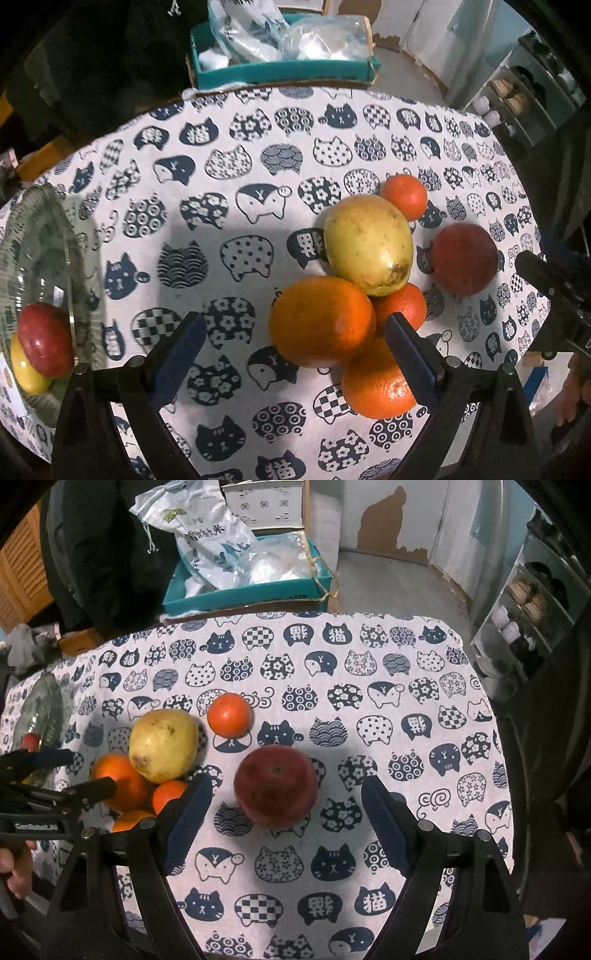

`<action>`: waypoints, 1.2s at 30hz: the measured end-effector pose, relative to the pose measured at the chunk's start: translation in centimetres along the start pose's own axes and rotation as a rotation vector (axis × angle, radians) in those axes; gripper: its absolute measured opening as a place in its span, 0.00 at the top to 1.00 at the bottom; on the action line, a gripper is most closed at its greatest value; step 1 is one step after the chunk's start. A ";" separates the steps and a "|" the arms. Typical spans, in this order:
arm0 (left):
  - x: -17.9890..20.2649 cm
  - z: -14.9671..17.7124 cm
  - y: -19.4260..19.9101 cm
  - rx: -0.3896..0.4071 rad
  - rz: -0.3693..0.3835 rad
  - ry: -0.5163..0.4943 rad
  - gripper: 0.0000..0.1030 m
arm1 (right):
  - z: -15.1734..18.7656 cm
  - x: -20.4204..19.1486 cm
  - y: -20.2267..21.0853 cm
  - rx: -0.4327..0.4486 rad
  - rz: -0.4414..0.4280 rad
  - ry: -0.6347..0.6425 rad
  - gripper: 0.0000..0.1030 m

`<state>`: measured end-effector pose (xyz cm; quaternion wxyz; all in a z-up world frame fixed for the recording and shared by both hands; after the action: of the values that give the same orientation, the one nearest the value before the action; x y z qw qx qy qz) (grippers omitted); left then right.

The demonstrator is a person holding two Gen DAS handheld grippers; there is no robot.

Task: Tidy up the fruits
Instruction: 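Grasp a second red apple with the right gripper while the left gripper grasps a large orange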

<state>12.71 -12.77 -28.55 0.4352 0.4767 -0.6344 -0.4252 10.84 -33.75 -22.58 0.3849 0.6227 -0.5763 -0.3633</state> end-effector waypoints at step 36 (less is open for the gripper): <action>-2.0 0.2 -0.5 0.025 0.010 0.003 0.34 | 1.2 -0.5 -9.4 -0.177 -0.031 -0.025 0.27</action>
<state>12.94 -10.87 -29.43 0.4323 0.4795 -0.6415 -0.4144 13.81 -32.95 -31.53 0.4255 0.5904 -0.5370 -0.4266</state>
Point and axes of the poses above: each gripper's, at about its wrist camera, not at the fingertips, and y roughly against the way its jaws point, x to its right, z to its underside, the point moved 5 cm from there along -y, roughly the way its jaws point
